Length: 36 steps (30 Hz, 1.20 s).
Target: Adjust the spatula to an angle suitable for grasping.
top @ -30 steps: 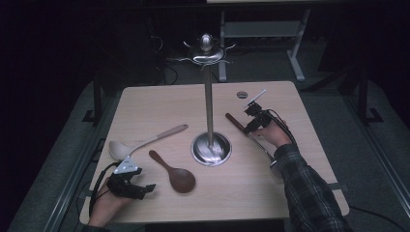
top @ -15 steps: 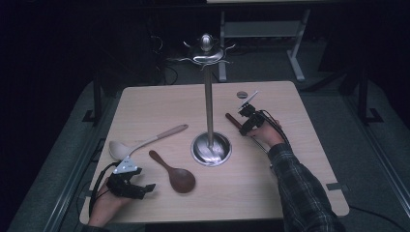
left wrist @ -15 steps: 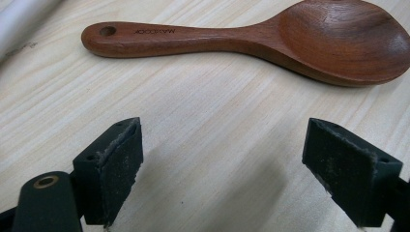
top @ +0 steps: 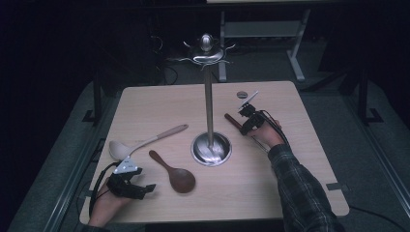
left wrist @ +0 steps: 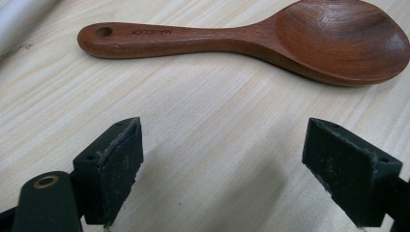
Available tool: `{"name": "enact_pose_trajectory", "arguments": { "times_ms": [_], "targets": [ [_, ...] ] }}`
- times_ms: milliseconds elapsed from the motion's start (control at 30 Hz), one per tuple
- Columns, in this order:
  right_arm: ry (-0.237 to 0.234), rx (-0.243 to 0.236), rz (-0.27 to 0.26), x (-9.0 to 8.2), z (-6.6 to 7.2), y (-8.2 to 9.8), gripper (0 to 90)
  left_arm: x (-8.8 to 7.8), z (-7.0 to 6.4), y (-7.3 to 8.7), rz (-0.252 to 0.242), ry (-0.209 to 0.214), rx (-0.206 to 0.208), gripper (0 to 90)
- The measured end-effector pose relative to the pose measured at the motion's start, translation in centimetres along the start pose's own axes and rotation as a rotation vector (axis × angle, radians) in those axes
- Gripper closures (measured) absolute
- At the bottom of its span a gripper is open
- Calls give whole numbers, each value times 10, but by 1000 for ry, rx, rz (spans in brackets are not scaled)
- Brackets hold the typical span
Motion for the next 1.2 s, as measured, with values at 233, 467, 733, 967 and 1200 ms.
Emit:
{"name": "enact_pose_trajectory", "arguments": {
  "times_ms": [233, 467, 733, 967, 1200],
  "targets": [
    [-12, 7, -56, -15, 1, -4, 733, 0, 0, 0, -1, 1, -3, 141],
    [-20, 17, -162, -45, 2, -11, 734, 0, 0, 0, 0, -1, -2, 141],
    [-43, 21, -288, -77, 5, -8, 734, 0, 0, 0, 1, -2, -3, 141],
    [-60, 27, -384, -101, 11, -2, 734, 0, 1, 0, 1, -6, 0, 141],
    [-78, 24, -487, -124, 21, 1, 735, 0, 0, 0, -1, -8, -3, 141]
  ]
}}
Point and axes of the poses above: each handheld gripper's, and its own axes: x roughly forward along the jaws, y roughly out of its underside, z roughly to its left, the point moved 9 cm from there along x, roughly forward along the jaws, and after that the axes turned 5 degrees about -z, right-handed, at the moved point
